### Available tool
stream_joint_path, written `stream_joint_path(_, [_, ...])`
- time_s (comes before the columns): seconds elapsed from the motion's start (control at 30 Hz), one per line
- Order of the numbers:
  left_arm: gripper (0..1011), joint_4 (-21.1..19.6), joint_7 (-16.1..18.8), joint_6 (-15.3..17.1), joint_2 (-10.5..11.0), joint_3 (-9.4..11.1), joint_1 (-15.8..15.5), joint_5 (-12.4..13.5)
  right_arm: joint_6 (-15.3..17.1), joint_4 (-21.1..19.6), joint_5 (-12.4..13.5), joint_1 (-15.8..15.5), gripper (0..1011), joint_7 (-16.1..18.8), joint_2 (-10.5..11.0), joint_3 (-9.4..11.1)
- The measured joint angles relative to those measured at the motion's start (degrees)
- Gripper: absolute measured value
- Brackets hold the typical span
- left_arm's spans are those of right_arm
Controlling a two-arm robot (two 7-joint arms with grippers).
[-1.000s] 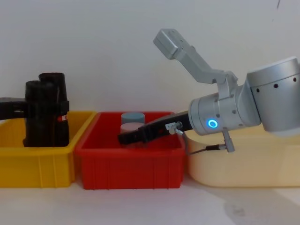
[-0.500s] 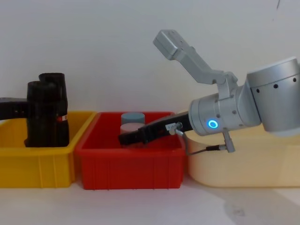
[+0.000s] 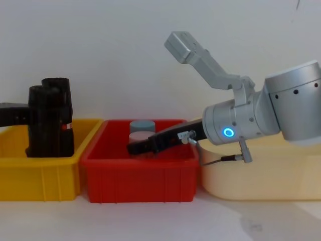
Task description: Pick up the garbage bag with the one hand and transfer it to the other hand.
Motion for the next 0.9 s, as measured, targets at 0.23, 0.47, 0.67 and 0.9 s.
stream_joint_path(0.23, [429, -2.5, 1.4, 0.6, 0.1, -0.4, 0.0, -0.1, -0.8, -3.4, 1.1, -1.1, 664, 0.3, 0.9, 1.5])
stream_joint_path(0.47, [429, -5.3, 2.3, 1.1, 0.0, -0.5, -1.7, -0.2, -1.7, -9.2, 2.7, -2.5, 664, 0.0, 2.6, 3.7])
stream_joint_path(0.67, [429, -5.8, 1.8, 1.1, -1.0, 0.6, -5.0, -0.2, -2.0, -15.6, 3.7, -4.0, 664, -1.4, 5.0, 6.1])
stream_joint_path(0.9, [429, -2.7, -0.7, 0.6, -3.4, 2.6, -9.5, -1.0, -1.7, -21.9, 4.0, -5.9, 664, -4.1, 7.9, 8.6])
